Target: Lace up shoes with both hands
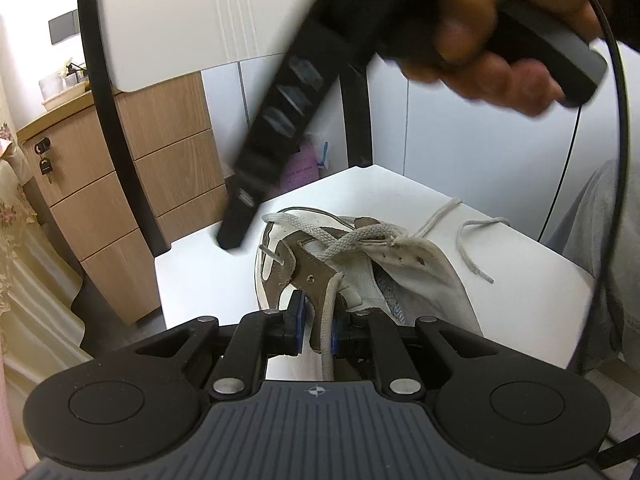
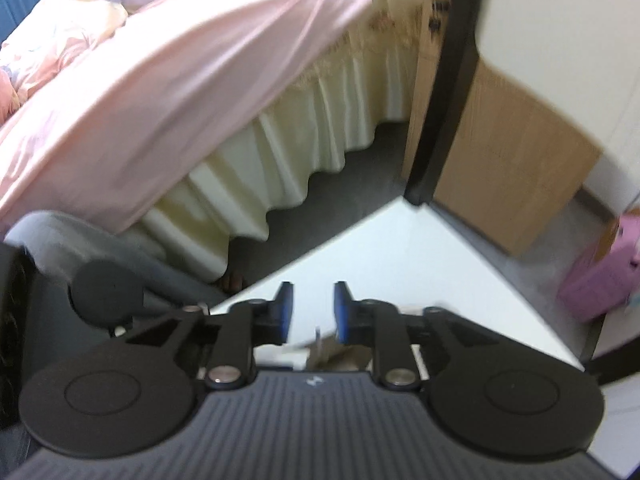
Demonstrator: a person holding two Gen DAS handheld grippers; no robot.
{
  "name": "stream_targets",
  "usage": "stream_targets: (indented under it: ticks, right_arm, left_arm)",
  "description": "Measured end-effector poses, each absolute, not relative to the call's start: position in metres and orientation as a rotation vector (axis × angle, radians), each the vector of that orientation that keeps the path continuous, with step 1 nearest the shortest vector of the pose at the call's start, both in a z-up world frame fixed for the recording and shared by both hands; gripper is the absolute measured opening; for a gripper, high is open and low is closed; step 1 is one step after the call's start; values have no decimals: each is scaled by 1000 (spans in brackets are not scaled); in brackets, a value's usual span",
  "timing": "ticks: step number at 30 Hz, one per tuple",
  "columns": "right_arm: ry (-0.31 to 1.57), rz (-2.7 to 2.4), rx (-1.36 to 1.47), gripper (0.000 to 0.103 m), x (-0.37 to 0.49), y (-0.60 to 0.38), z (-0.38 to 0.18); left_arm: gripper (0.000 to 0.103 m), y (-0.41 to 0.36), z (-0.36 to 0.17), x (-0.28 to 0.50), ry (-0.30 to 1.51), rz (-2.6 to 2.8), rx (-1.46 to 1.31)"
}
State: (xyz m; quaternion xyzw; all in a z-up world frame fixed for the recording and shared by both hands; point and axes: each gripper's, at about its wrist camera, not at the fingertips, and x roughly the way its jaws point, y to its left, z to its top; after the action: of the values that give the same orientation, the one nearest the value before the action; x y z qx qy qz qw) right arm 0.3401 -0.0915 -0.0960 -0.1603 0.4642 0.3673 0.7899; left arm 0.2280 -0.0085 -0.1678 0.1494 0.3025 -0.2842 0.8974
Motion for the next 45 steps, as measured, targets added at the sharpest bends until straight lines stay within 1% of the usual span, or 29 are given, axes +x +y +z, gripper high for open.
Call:
stream_targets:
  ticks: [3, 4, 8, 12, 15, 19, 22, 29, 30, 33, 36, 39, 41, 42, 44, 45]
  right_arm:
    - [1029, 757, -361, 23, 336, -94, -111]
    - [1029, 758, -347, 21, 335, -95, -115]
    - [1007, 768, -372, 3, 332, -91, -126]
    - [979, 782, -426, 3, 329, -83, -131]
    - [962, 776, -375, 3, 332, -86, -128]
    - [932, 757, -226, 2, 338, -96, -119]
    - [904, 765, -199, 2, 339, -93, -109]
    - [787, 830, -157, 3, 344, -72, -51]
    - [766, 845, -159, 1, 344, -68, -42]
    - [702, 889, -95, 0, 348, -59, -13]
    - [679, 903, -119, 1, 348, -45, 6]
    - [684, 902, -159, 1, 344, -39, 7]
    - [686, 884, -200, 4, 340, -40, 0]
    - [696, 872, -206, 4, 340, -42, -6]
    - [719, 853, -203, 4, 339, -49, -16]
    - [729, 844, -205, 5, 339, -53, -21]
  left_arm:
    - [13, -9, -168, 227, 624, -587, 314]
    - [13, -10, -168, 227, 622, -587, 318]
    - [13, -11, -168, 226, 619, -588, 328]
    - [13, -10, -168, 226, 619, -593, 320]
    - [15, -10, -167, 226, 627, -602, 313]
    - [15, -9, -167, 227, 632, -607, 304]
    - [15, -10, -167, 226, 632, -606, 305]
    - [15, -11, -167, 227, 637, -609, 299]
    - [15, -11, -168, 227, 639, -613, 296]
    - [15, -12, -169, 227, 637, -623, 300]
    - [15, -12, -169, 228, 637, -626, 296]
    - [15, -10, -168, 228, 636, -618, 282]
    - [15, -9, -167, 229, 635, -610, 267]
    - [15, -8, -166, 230, 638, -606, 251]
    - [19, -4, -165, 232, 644, -599, 219]
    - [19, -3, -164, 232, 648, -597, 204]
